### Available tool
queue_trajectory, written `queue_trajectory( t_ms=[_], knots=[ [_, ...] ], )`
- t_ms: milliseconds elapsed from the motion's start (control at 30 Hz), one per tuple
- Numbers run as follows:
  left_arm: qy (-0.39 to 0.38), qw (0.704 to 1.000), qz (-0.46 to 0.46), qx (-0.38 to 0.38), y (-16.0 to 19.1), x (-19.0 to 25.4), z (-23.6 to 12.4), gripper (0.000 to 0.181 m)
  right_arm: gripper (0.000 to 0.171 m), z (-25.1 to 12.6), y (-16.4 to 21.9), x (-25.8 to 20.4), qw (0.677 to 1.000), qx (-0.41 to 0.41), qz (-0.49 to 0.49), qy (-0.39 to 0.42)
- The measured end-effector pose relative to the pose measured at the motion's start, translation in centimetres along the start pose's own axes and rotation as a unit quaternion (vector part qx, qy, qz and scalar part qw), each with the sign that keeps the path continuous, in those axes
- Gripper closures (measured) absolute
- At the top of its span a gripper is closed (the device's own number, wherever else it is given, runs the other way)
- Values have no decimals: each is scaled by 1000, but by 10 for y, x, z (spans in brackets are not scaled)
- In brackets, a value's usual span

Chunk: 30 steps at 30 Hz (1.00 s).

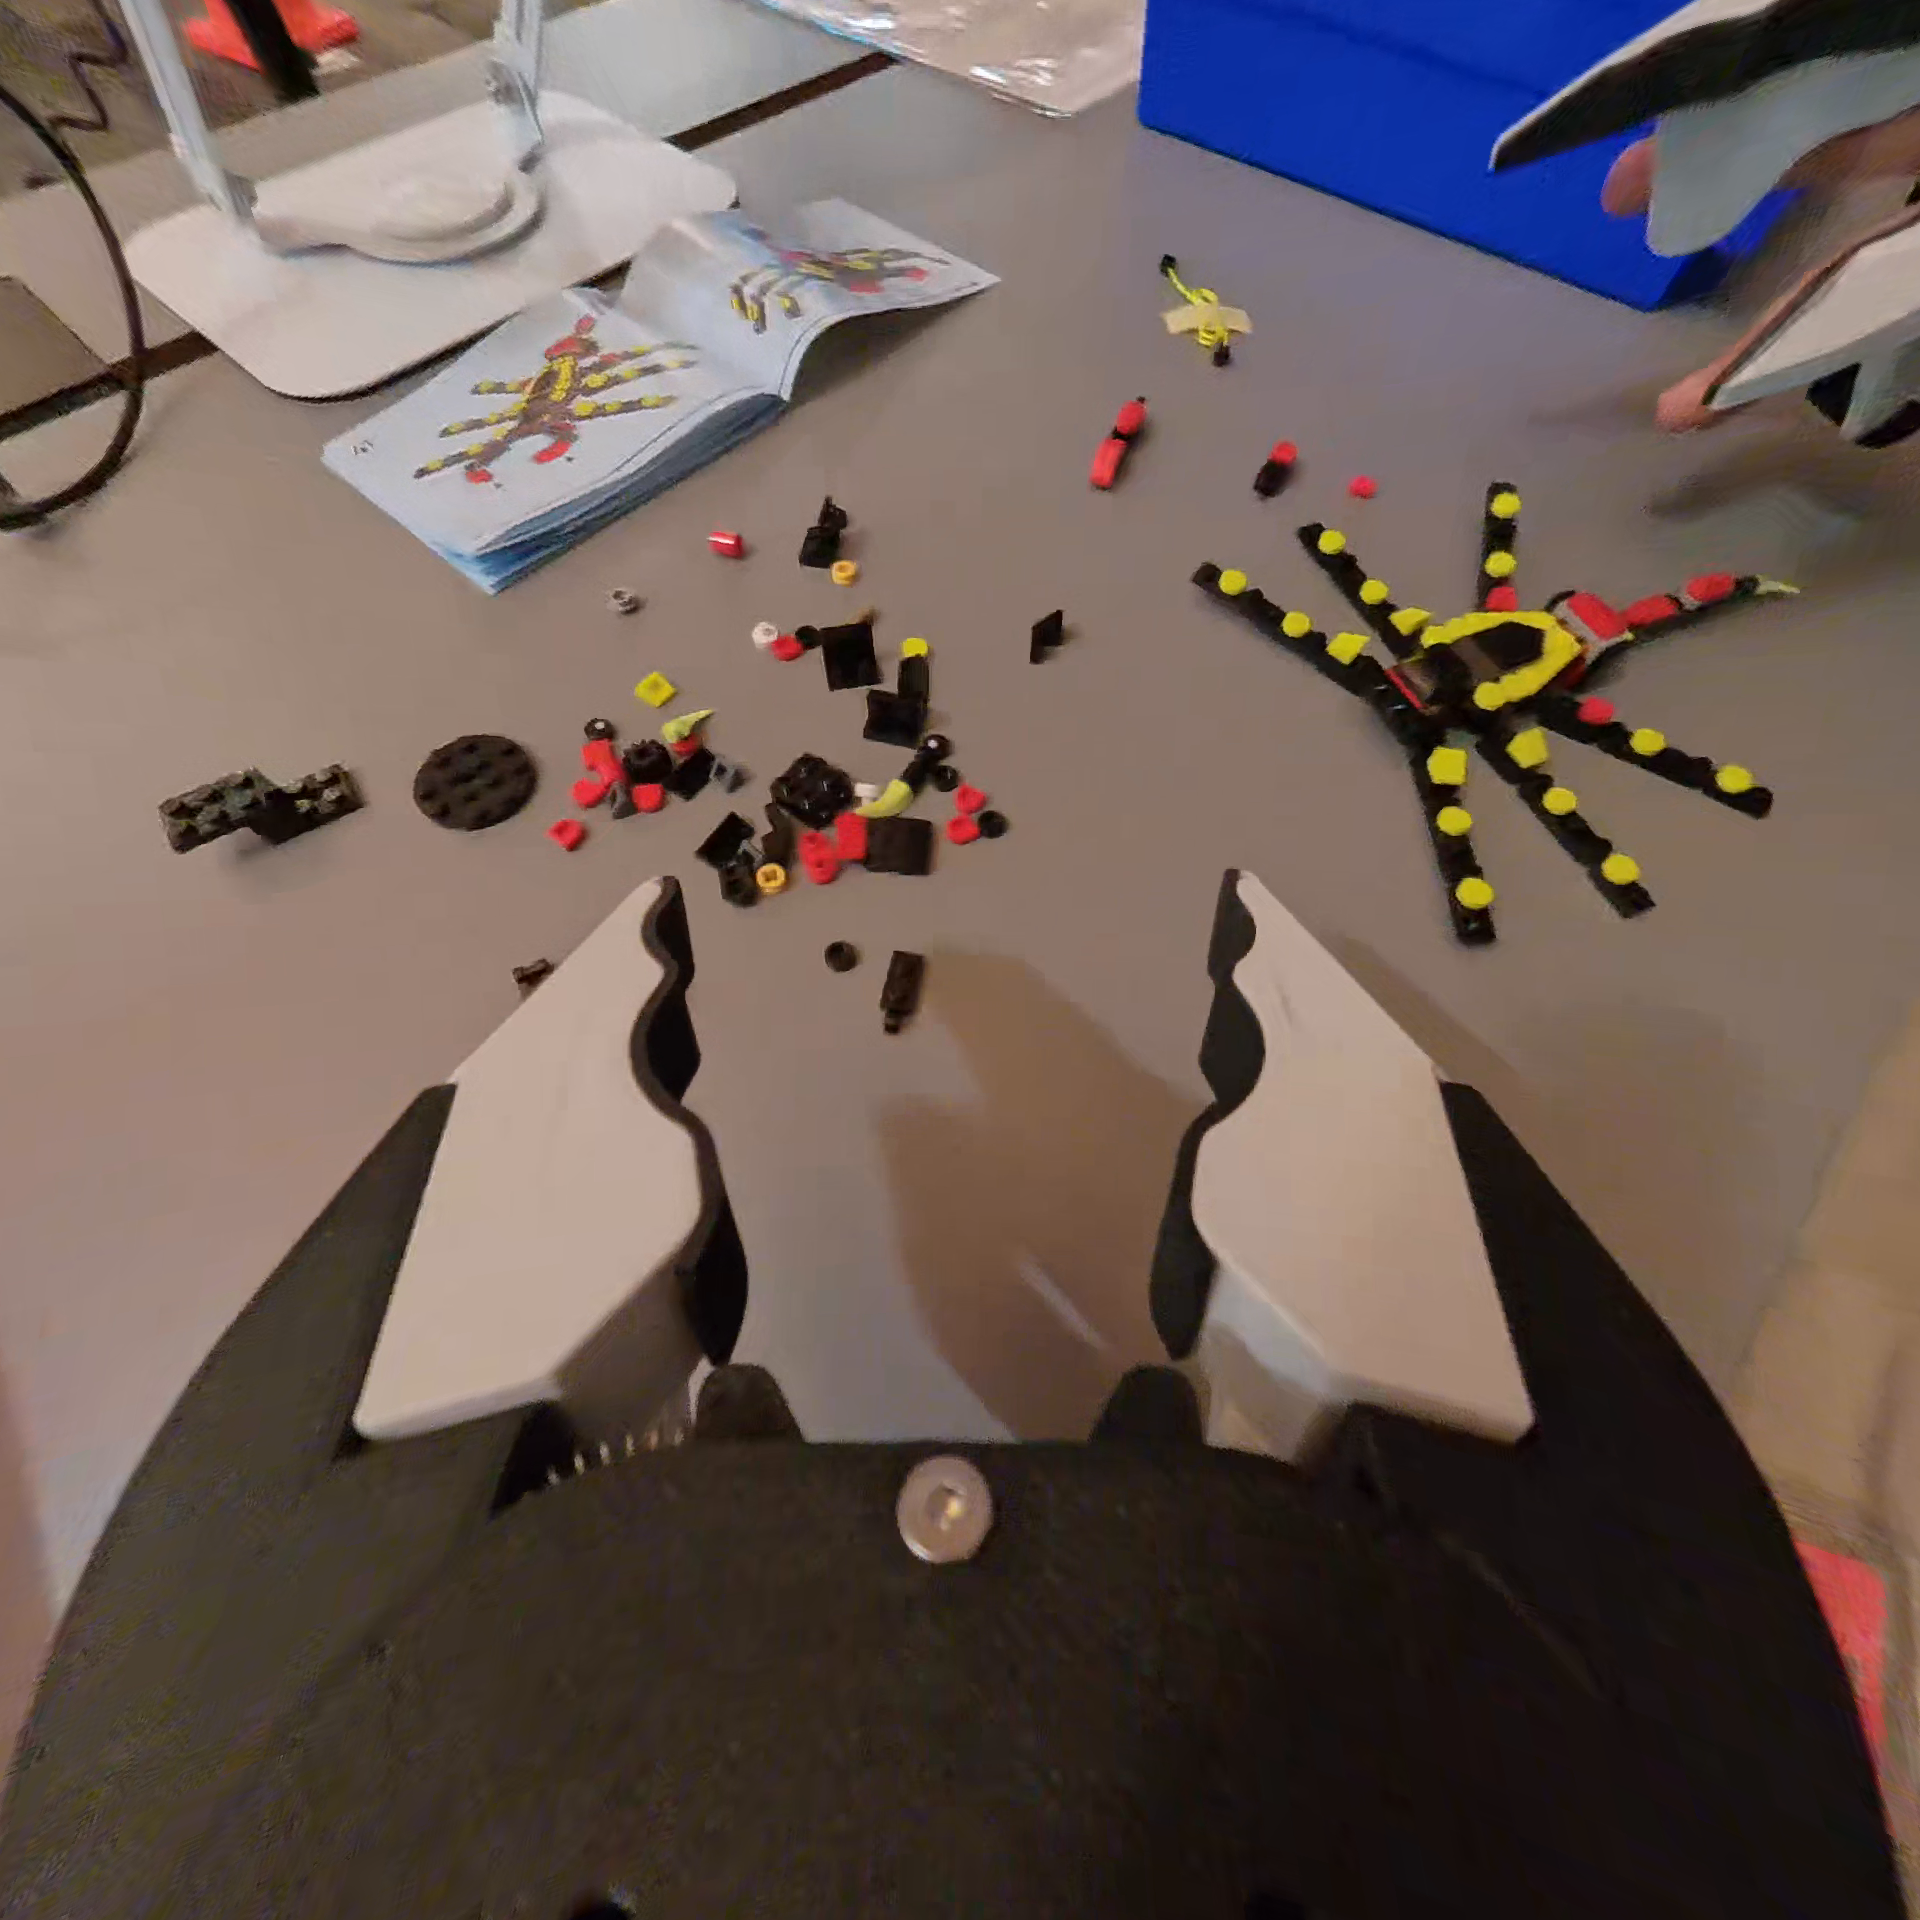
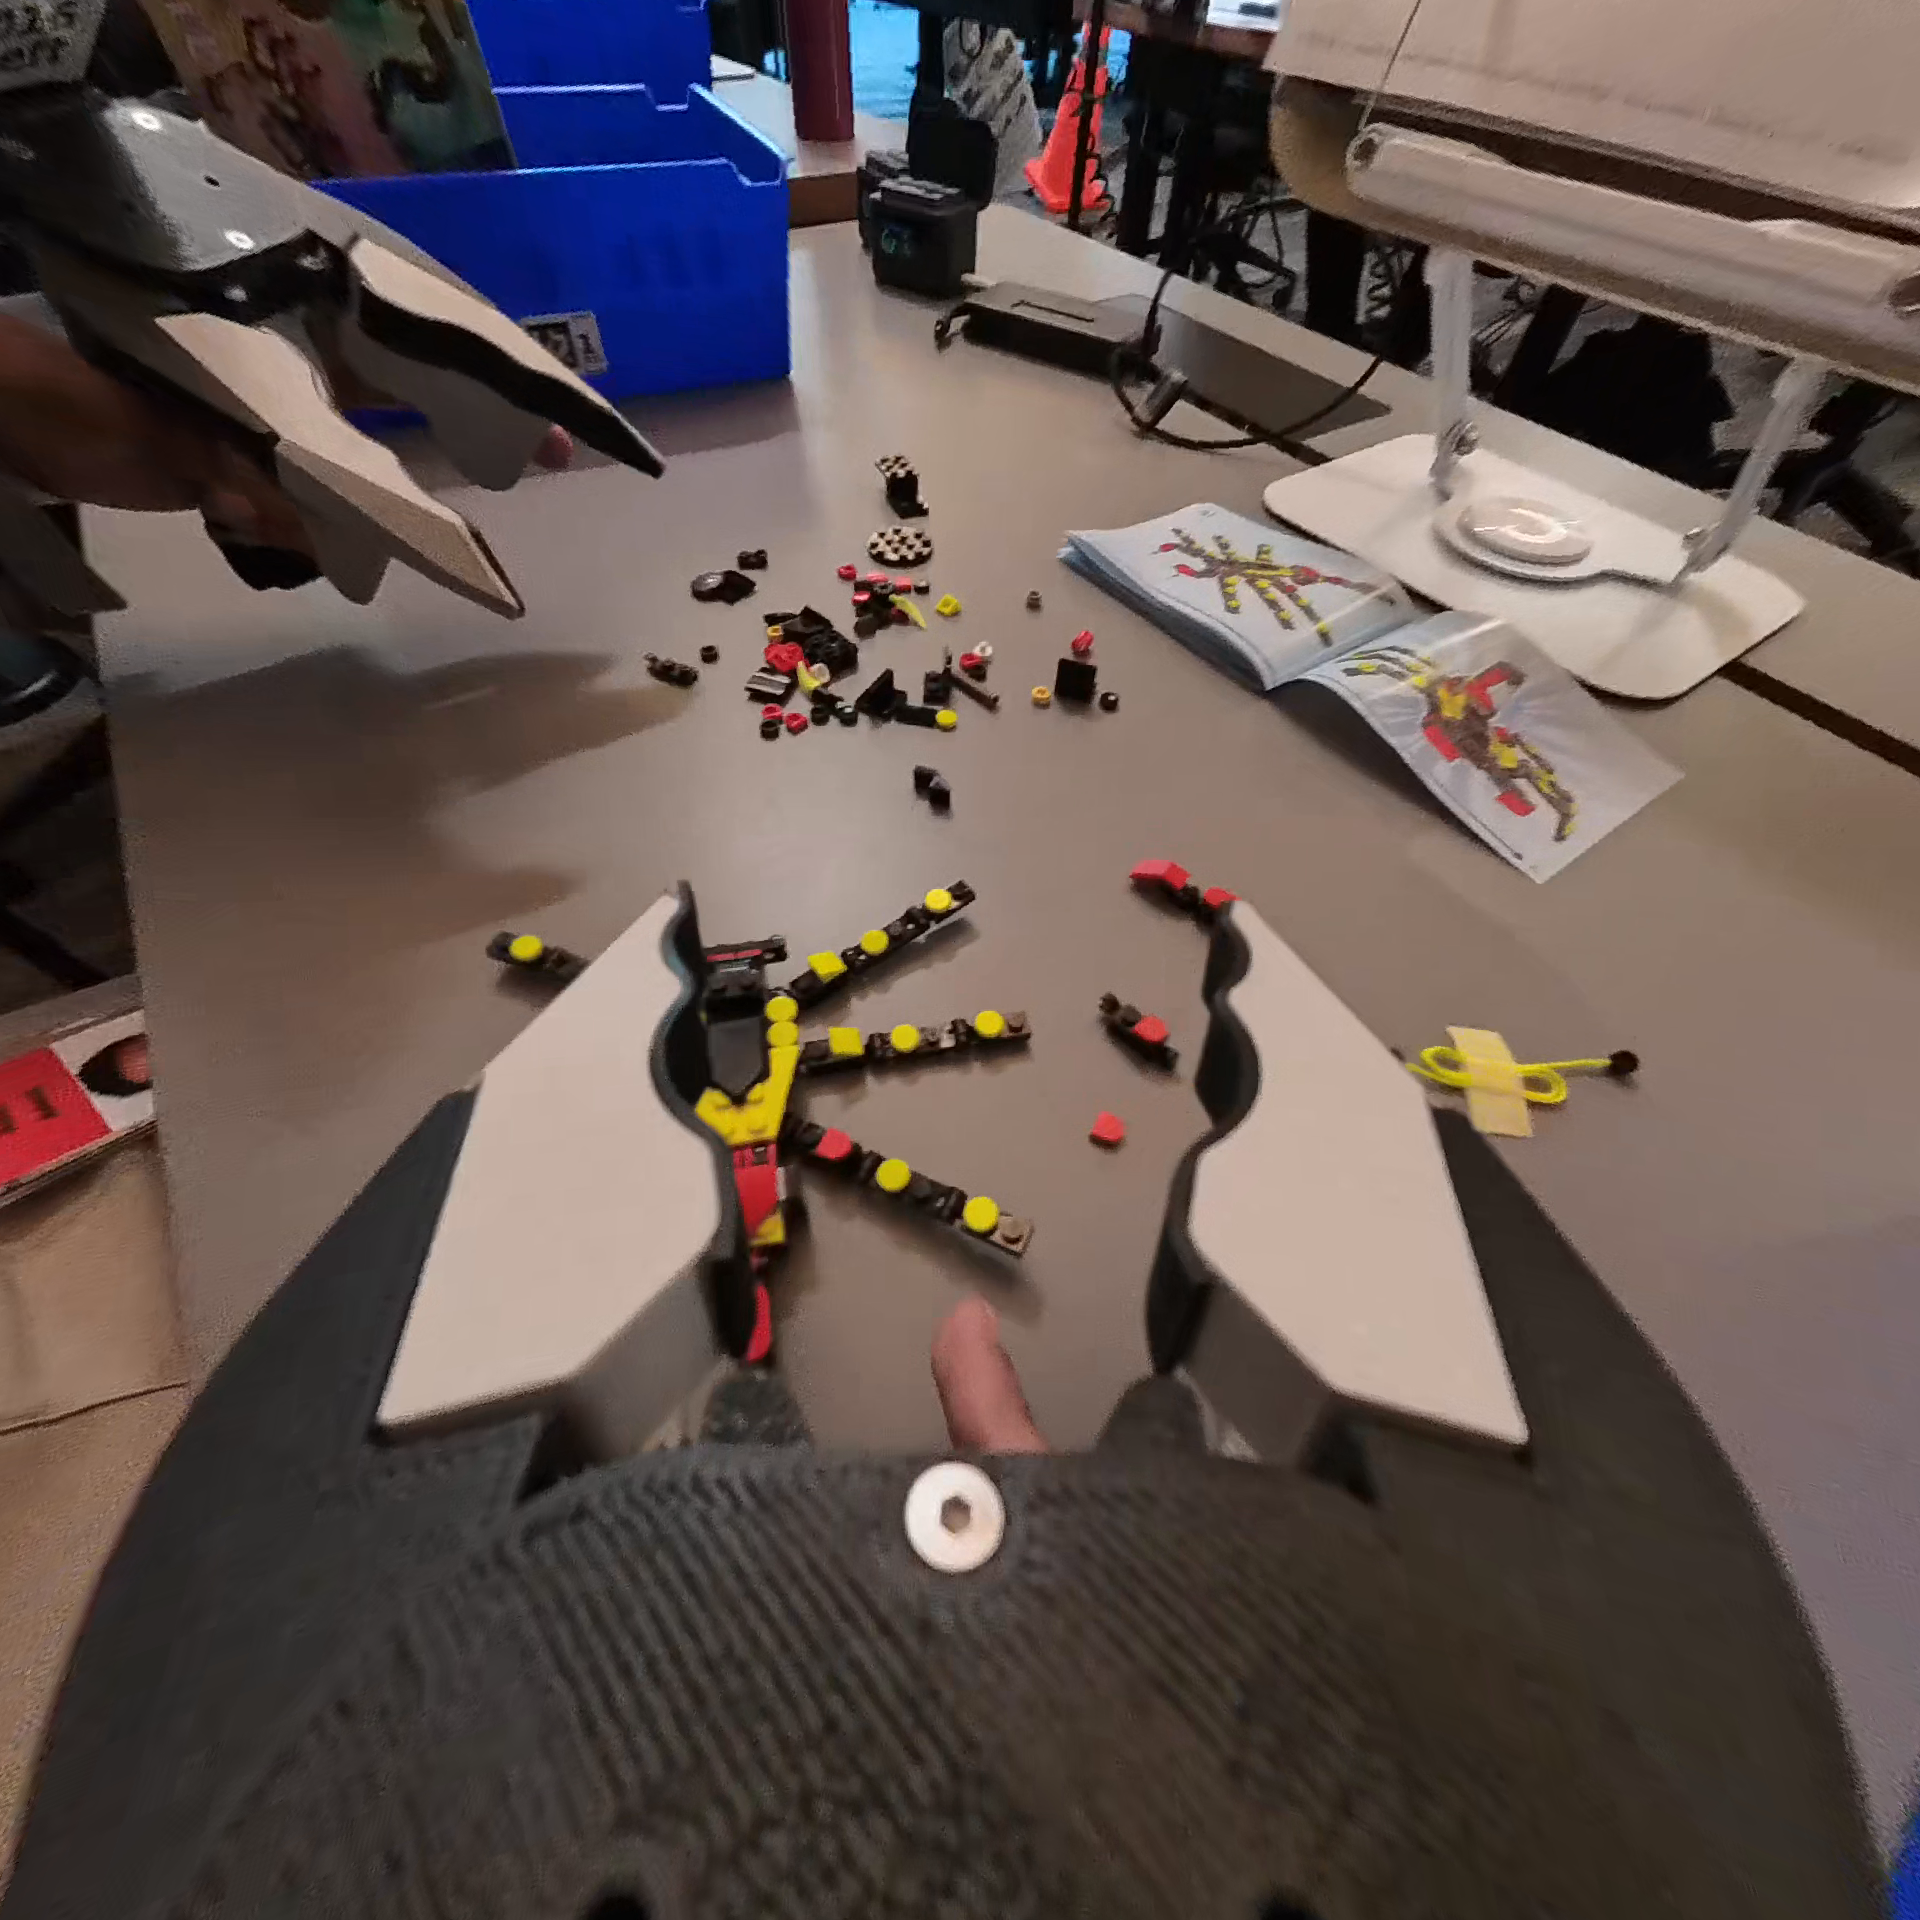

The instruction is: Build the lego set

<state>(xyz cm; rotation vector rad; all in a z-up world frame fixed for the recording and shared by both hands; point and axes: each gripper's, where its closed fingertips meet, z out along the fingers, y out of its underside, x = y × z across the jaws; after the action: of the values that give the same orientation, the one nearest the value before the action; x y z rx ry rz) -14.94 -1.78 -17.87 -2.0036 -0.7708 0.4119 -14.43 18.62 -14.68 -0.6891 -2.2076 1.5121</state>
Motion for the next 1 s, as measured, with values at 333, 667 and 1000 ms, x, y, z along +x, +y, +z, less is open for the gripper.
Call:
queue_trajectory(
  t_ms=[333,667,1000],
  knots=[
    [-207,972,-84,79,1,-122,-68,81,77,5,1,30,999,10,41,-2],
    [-400,887,-99,207,7,-155,-202,86,97,-85,-70,15,990,105,-36,84],
    [-426,862,-256,95,119,-208,-208,121,92,-194,19,126,955,93,113,258]
  ],
)
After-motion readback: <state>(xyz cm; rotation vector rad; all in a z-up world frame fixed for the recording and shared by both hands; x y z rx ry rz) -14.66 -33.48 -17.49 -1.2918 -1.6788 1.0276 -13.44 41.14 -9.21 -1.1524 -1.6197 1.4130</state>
